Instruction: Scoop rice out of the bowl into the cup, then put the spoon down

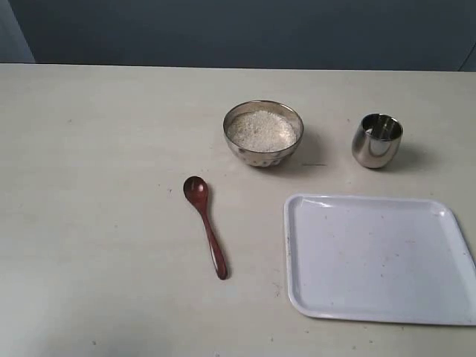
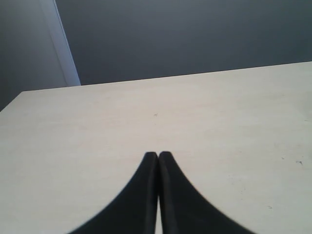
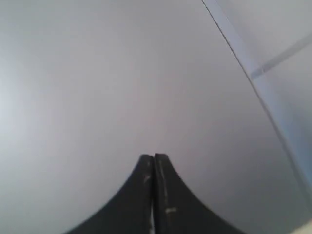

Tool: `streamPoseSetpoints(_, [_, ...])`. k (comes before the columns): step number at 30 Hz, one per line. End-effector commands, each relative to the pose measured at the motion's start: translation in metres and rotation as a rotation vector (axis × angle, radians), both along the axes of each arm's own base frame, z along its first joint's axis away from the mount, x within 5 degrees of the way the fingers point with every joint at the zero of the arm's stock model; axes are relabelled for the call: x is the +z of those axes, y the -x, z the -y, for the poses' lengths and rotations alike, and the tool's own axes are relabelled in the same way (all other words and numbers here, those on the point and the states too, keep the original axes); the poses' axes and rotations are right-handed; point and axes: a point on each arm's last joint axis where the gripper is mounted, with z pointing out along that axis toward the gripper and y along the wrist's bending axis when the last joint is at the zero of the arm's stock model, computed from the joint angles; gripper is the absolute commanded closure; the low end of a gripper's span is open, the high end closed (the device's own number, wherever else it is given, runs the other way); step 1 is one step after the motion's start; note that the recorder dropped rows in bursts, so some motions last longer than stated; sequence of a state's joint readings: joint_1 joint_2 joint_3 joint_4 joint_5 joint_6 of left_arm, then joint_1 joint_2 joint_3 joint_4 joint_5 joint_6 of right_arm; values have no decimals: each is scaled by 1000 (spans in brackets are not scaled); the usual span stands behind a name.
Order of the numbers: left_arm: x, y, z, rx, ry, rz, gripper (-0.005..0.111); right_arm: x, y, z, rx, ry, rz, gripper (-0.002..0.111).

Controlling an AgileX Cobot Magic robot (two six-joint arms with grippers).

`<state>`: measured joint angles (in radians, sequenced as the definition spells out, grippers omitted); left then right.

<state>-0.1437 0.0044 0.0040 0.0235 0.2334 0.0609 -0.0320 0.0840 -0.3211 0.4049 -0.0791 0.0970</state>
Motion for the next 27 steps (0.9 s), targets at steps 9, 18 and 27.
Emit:
streamPoseSetpoints(9, [2, 0, 0, -8, 11, 8, 106, 202, -153, -16, 102, 656, -541, 109])
streamPoseSetpoints(18, [2, 0, 0, -8, 11, 8, 106, 147, -271, -123, 584, 859, -994, 109])
streamPoseSetpoints(27, [2, 0, 0, -8, 11, 8, 106, 28, -257, -257, 939, 1050, -1251, 109])
